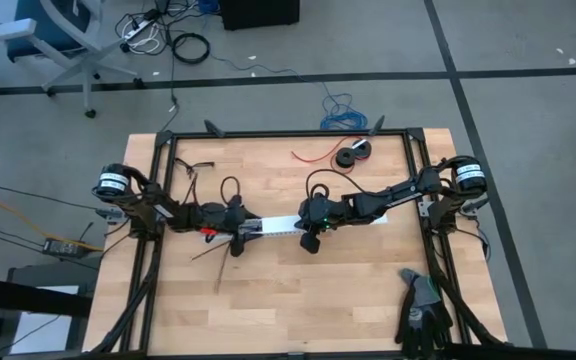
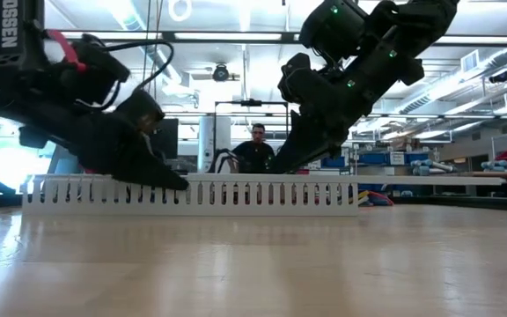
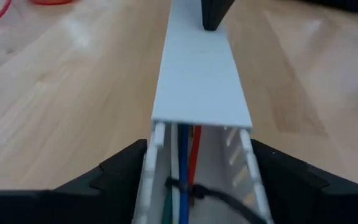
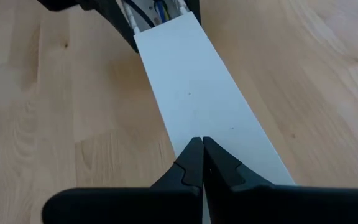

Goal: Ziptie cables
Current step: Close the white cable duct

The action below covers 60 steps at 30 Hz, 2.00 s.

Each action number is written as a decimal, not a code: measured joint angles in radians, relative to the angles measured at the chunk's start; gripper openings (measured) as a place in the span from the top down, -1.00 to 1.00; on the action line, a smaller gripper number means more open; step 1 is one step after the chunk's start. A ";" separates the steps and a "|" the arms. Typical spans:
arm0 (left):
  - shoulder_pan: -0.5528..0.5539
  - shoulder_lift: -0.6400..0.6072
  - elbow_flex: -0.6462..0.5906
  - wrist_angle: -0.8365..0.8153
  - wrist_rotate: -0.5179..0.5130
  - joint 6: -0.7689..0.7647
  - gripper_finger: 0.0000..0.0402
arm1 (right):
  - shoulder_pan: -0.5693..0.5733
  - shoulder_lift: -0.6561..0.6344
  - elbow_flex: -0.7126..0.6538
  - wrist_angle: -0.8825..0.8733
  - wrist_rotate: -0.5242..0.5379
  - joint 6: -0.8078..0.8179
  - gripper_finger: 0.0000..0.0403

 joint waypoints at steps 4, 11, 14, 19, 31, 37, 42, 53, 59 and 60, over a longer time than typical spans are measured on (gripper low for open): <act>-0.017 0.000 -0.067 0.107 -0.011 -0.026 -0.38 | 0.000 0.000 0.000 -0.002 0.000 0.000 1.00; -0.046 0.000 -0.132 0.181 -0.016 -0.047 -0.38 | -0.009 0.000 0.001 -0.006 -0.002 0.016 1.00; -0.046 0.000 -0.117 0.149 -0.017 -0.028 -0.38 | -0.014 0.000 0.001 -0.007 -0.003 0.021 1.00; -0.046 0.000 -0.104 0.129 -0.019 0.042 -0.38 | -0.016 -0.001 0.001 -0.010 -0.002 0.026 1.00; -0.047 0.001 -0.103 0.105 -0.042 0.061 -0.37 | -0.015 -0.001 0.000 -0.005 0.000 0.026 1.00; -0.047 0.001 -0.103 0.090 -0.045 0.060 -0.24 | -0.010 -0.039 -0.001 -0.014 0.006 -0.009 1.00; -0.047 0.001 -0.103 0.089 -0.045 0.059 -0.21 | 0.014 -0.149 -0.002 -0.113 0.053 -0.019 1.00; -0.047 0.003 -0.105 0.114 -0.047 0.052 -0.20 | 0.017 -0.187 -0.001 -0.367 0.042 0.112 1.00; -0.047 0.003 -0.107 0.122 -0.057 0.051 -0.20 | -0.030 0.004 0.012 -0.028 -0.020 0.023 1.00; -0.047 0.003 -0.107 0.122 -0.058 0.051 -0.20 | -0.034 0.018 0.016 0.000 -0.023 0.008 1.00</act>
